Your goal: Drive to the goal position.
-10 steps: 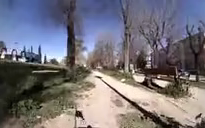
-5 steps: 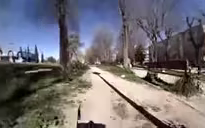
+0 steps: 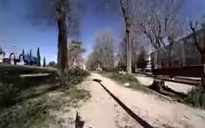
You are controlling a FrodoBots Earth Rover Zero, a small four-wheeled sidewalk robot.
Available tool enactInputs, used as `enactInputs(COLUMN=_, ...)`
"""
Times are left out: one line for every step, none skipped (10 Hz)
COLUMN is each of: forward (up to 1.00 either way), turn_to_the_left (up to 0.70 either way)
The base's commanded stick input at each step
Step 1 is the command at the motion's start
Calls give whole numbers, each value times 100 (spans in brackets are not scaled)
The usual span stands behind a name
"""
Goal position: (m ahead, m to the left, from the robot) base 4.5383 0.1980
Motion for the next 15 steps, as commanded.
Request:
enactInputs(forward=100, turn_to_the_left=0)
enactInputs(forward=100, turn_to_the_left=0)
enactInputs(forward=100, turn_to_the_left=0)
enactInputs(forward=100, turn_to_the_left=0)
enactInputs(forward=100, turn_to_the_left=0)
enactInputs(forward=100, turn_to_the_left=0)
enactInputs(forward=100, turn_to_the_left=0)
enactInputs(forward=100, turn_to_the_left=0)
enactInputs(forward=100, turn_to_the_left=0)
enactInputs(forward=100, turn_to_the_left=0)
enactInputs(forward=100, turn_to_the_left=0)
enactInputs(forward=100, turn_to_the_left=0)
enactInputs(forward=100, turn_to_the_left=0)
enactInputs(forward=100, turn_to_the_left=0)
enactInputs(forward=100, turn_to_the_left=0)
